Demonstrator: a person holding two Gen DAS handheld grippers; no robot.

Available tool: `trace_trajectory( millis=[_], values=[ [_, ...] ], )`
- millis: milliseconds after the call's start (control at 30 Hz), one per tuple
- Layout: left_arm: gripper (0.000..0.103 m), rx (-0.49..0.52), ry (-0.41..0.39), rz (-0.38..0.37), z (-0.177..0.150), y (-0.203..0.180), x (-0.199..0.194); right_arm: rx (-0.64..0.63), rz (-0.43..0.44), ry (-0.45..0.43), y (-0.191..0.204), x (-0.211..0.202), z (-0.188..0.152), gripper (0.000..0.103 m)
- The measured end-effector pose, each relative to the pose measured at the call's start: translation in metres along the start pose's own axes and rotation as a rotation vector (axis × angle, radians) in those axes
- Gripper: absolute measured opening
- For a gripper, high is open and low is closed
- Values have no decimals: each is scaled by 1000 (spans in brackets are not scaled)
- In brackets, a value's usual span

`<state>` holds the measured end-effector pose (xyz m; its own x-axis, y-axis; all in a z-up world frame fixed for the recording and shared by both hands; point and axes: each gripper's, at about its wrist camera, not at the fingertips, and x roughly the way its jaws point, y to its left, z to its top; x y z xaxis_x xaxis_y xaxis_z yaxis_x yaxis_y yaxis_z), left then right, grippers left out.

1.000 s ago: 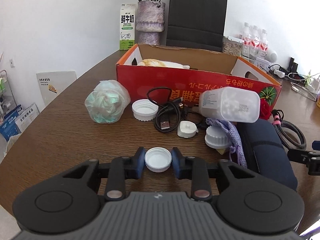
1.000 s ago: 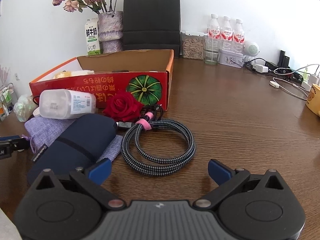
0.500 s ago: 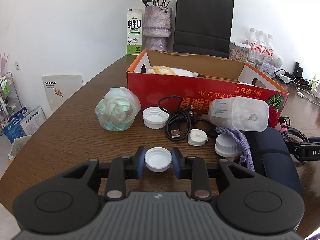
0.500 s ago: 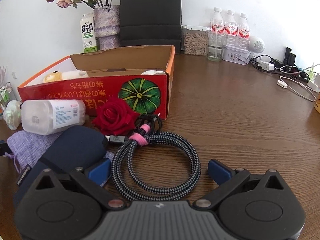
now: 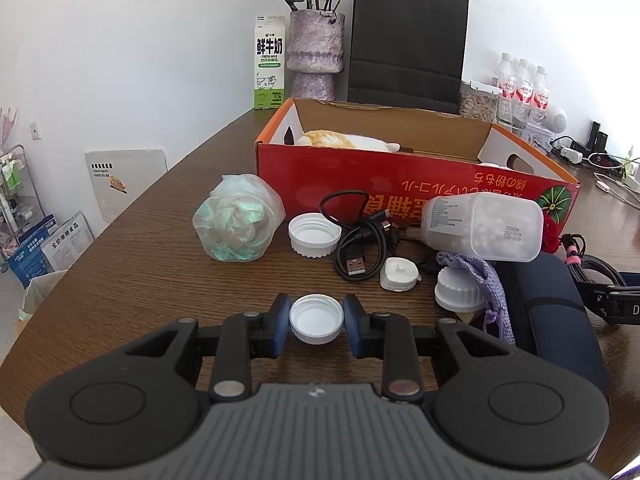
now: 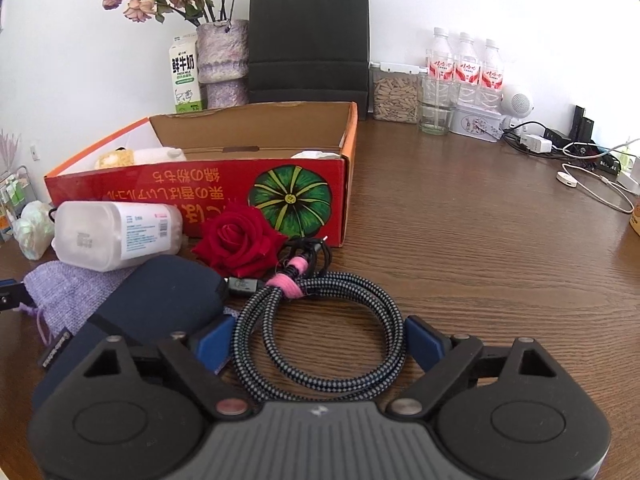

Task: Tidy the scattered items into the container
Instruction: 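Grasp a white bottle cap with the left tool while the right tool grasps the braided cable, then carry the cap and braided cable into the box and open both tools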

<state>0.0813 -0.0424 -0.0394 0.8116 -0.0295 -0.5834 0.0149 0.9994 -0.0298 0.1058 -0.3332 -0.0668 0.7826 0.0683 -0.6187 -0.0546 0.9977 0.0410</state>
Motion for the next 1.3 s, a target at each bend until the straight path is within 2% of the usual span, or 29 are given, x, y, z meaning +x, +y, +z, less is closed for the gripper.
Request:
trace_trajectory(
  millis=[267, 633, 1000, 1300],
  values=[
    [29, -3, -7, -2, 1, 2, 0, 30, -29, -30, -11, -17, -4, 87],
    [29, 2, -47, -3, 10, 1, -8, 25, -44, -133, -12, -43, 10, 87],
    [29, 17, -181, -17, 46, -7, -24, -12, -7, -259, 5, -54, 55, 87],
    [29, 16, -280, -22, 87, -17, -21, -20, 44, -335, 25, -44, 102, 87]
  ],
)
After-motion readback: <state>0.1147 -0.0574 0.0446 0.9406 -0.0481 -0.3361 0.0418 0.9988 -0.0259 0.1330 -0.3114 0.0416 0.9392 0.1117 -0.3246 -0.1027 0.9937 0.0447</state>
